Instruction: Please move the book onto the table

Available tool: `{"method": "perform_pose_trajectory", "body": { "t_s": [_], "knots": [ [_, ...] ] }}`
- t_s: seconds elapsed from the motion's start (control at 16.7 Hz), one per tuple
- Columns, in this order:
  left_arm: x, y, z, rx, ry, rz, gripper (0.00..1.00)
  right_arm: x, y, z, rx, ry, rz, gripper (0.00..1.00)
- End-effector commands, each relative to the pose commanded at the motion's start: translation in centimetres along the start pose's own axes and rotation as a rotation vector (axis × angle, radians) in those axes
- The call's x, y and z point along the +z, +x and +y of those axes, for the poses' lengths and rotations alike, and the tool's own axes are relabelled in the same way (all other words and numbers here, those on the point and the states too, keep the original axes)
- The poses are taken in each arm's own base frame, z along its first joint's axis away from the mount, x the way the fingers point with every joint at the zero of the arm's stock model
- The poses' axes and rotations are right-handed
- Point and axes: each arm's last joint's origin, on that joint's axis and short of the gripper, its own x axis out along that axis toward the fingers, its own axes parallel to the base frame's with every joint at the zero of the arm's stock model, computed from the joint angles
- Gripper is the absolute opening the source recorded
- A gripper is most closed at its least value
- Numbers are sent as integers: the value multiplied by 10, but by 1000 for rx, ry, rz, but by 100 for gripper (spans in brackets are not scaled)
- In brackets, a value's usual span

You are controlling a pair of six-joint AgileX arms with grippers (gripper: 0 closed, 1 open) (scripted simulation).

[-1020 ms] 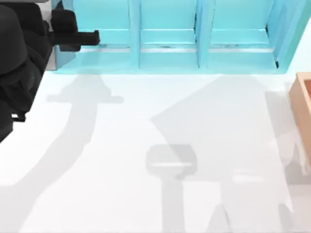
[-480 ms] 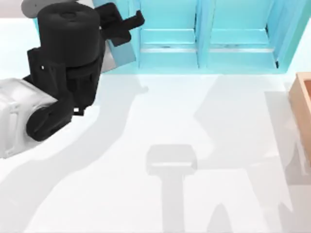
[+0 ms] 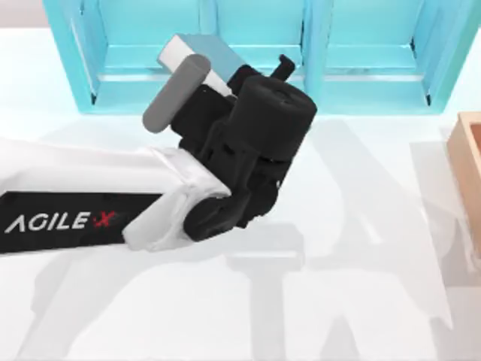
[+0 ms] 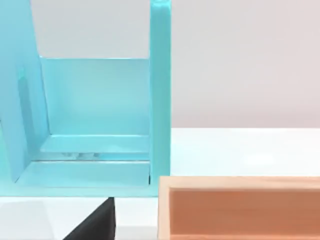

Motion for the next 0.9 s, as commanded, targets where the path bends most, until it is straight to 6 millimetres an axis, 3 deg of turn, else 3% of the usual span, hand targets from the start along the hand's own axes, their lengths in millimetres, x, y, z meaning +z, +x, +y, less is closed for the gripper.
{"method": "perform_pose_trajectory", "body": {
  "t_s": [0.24,0.48,0.66,0.9],
  "knots": [
    [-56,-9,3,25,-252,-29,0,0,0,0,0,0,0,100],
    [-96,-23,2,3,-480,-65,0,0,0,0,0,0,0,100],
    [-113,-33,-1,-24,-610,-82,0,0,0,0,0,0,0,100],
    [-121,-37,-3,-41,-675,-90,0,0,0,0,0,0,0,100]
  ]
}}
